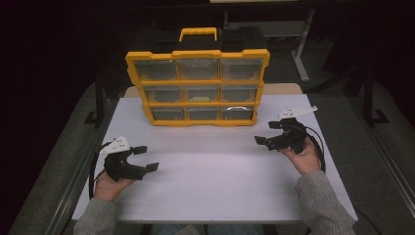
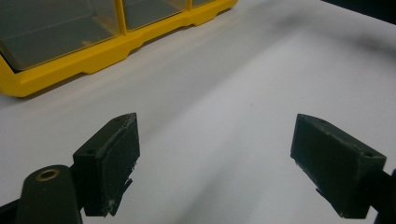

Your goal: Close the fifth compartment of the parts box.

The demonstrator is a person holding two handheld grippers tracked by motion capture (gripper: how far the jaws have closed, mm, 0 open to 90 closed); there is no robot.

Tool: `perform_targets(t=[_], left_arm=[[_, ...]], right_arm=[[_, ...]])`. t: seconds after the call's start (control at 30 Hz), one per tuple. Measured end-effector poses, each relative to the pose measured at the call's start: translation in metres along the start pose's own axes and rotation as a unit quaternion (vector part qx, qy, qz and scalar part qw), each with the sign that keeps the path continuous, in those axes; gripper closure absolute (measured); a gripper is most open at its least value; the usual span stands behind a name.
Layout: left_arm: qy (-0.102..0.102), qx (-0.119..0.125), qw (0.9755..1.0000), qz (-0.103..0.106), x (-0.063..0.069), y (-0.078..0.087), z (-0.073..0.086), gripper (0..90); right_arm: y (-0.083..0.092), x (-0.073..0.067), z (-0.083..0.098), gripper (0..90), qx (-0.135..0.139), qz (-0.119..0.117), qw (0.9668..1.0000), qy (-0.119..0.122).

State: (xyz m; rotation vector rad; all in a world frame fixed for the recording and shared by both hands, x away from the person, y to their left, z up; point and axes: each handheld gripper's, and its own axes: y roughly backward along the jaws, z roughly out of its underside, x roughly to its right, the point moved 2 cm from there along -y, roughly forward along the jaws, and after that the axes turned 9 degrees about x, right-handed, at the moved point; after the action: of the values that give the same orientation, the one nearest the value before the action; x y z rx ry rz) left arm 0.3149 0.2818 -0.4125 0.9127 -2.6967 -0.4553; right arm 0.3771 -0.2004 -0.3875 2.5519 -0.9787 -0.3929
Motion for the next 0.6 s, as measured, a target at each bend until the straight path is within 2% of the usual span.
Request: perform_targets(t=[0.13,0.27,0.33,0.6], left_arm=[[0.001,0.003,1.0,-0.001,-0.001,0.0,0.001,15.5],[-0.004,-0.004,1.0,-0.001,-0.002,0.0,0.002,15.3],[0.0,-0.002,1.0,0.0,-0.002,-0.001,0.003,15.3],[-0.003,-0.002,1.0,-0.003,-0.002,0.0,0.005,15.3]], right_arm=[[0.005,0.001,0.006,13.6,0.003,0.001,1.0,-0.004],[0.009,0.001,0.013,13.6,-0.002,0.004,0.9999,-0.009],[0.011,0.001,0.017,13.6,-0.003,0.006,0.9999,-0.01],[0.019,0.002,0.034,13.6,-0.009,0.009,0.9996,-0.026]])
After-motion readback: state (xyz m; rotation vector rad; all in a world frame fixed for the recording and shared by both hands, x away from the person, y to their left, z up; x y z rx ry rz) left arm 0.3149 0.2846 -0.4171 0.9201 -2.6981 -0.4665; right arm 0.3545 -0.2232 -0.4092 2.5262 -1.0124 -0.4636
